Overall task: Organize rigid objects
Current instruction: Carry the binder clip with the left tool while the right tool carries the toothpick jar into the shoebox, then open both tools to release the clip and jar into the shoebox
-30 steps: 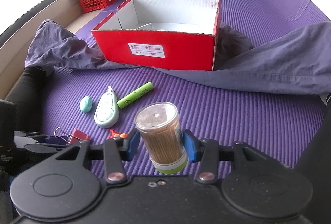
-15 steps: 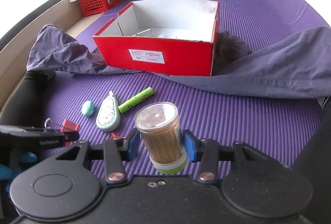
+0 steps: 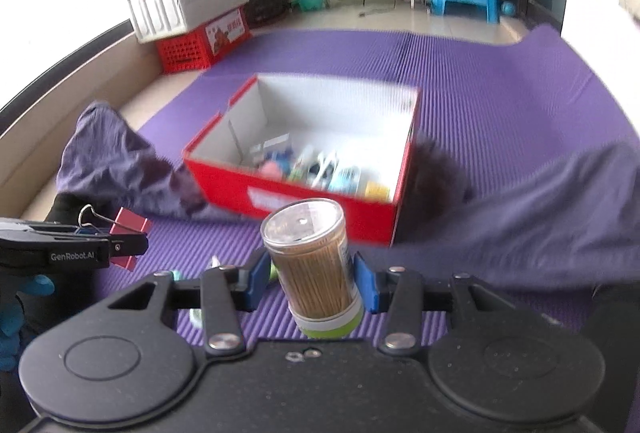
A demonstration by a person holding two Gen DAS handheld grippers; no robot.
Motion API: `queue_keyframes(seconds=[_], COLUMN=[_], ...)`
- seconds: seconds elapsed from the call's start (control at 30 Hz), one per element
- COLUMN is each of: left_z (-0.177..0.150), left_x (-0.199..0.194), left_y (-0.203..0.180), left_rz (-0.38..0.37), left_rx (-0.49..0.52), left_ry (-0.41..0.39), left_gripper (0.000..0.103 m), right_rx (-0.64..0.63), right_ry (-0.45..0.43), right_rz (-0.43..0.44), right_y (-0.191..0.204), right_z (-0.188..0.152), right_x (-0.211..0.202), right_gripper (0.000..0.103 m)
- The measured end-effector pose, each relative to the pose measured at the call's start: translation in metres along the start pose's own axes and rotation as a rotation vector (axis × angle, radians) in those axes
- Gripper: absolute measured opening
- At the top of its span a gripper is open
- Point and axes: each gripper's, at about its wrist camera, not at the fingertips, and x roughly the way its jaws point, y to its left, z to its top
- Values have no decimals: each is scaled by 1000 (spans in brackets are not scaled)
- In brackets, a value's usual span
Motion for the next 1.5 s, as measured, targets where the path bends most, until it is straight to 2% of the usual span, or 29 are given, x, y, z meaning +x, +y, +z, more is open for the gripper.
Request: queue_keyframes(seconds=[0.23, 0.47, 0.67, 0.87, 1.17, 1.43, 1.5], left_z=[50, 90, 113, 116, 115, 105, 104], left_x=[17, 51, 92, 135, 195, 219, 222], left_y=[-12, -19, -25, -34, -40, -42, -46], left_rz=[18, 38, 43, 50, 62, 65, 85], left_rx=[67, 112, 125, 149, 167, 193, 217], left_ry=[-42, -45, -10, 34, 129, 172, 167], left_gripper=[31, 31, 31, 31, 31, 31, 31], right_rx=[-4, 30, 36, 81, 50, 30, 35], right_ry=[-37, -26, 15, 73, 146, 194, 205], right_rz=[-20, -40, -74, -87, -152, -173, -176], right_y=[-8, -18, -23, -34, -36, -34, -35], right_z=[47, 85, 101, 107, 110, 107, 106], right_x=[17, 57, 105, 151, 204, 235, 238], right_gripper=[45, 45, 45, 45, 44, 42, 42])
